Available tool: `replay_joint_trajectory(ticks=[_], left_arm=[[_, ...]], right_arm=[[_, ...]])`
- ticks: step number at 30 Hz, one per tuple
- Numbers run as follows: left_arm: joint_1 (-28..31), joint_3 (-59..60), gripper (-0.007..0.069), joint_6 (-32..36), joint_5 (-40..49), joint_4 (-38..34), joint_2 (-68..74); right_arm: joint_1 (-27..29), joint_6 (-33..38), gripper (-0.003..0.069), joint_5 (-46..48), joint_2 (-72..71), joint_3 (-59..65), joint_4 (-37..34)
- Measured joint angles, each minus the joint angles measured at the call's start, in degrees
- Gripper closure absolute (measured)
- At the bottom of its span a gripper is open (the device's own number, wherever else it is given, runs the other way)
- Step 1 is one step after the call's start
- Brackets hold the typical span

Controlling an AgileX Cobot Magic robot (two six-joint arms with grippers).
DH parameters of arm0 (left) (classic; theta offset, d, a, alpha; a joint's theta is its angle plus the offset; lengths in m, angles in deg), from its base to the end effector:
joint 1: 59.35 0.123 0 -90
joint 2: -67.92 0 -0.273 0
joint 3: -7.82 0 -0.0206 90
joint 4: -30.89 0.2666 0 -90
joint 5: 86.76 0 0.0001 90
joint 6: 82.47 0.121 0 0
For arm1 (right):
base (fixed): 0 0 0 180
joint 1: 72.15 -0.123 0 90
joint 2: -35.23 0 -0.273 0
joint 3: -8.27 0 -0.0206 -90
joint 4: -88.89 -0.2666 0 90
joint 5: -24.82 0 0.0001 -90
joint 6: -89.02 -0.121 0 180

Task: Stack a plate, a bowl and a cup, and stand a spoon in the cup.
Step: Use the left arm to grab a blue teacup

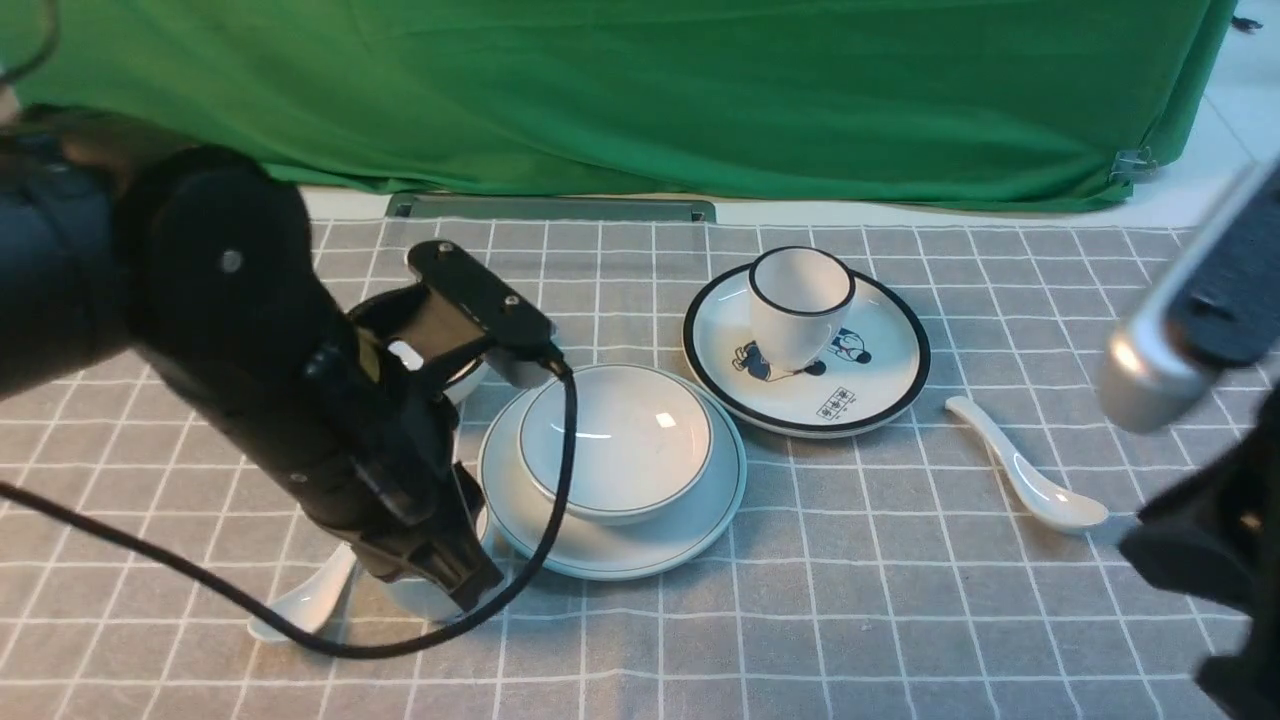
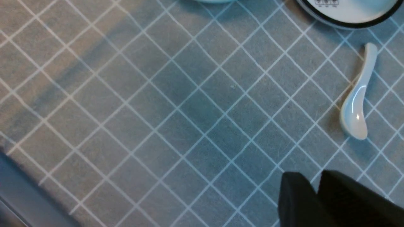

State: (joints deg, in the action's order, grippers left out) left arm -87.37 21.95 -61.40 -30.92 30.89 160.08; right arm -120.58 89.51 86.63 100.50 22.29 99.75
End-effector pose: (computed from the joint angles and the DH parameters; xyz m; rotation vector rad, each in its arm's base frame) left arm 0.2728 -0.1452 0.2256 1.1757 2.5744 -0.0270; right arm 0.1607 0.1509 0.3484 -1.0453 2.2075 0.1280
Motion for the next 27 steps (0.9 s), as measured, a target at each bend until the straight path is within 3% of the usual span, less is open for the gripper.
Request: replay_joint_trajectory(ticks=[6,11,17,21,22,24,27], left_arm=[[3.2,-0.2,0.0230,4.3,-2.9,-2.7,4.9],[3.0,-0.3,0.0189,5.4,-3.5,-3.8,7.5],[3.0,-0.3,0.0288,5.9,-6.1,-1.6,11.2],[3.0,-0.3,0.0455,5.9,-5.0,-1.5,13.9],[3.0,-0.3,0.0466,6.0,-4.9,-1.5,13.9],[3.0,-0.4,0.0569,6.2,-4.0,-1.5,13.9],[2.8,-2.4,0.0594,5.8,0.3,-1.1,11.7]], right_arm=[[0.0,-0.9,0.0509,-0.4,-6.3,5.4,0.0],[0.0,-2.1,0.0501,-0.7,-9.4,8.3,0.0],[0.0,-2.9,0.0491,-1.3,-10.3,9.6,0.0],[0.0,-3.0,0.0487,-1.6,-10.3,9.9,0.0],[0.0,-3.0,0.0487,-1.6,-10.3,9.9,0.0],[0.0,-3.1,0.0482,-1.6,-10.3,9.9,0.0],[0.0,-3.1,0.0480,-1.7,-10.3,9.9,0.0]])
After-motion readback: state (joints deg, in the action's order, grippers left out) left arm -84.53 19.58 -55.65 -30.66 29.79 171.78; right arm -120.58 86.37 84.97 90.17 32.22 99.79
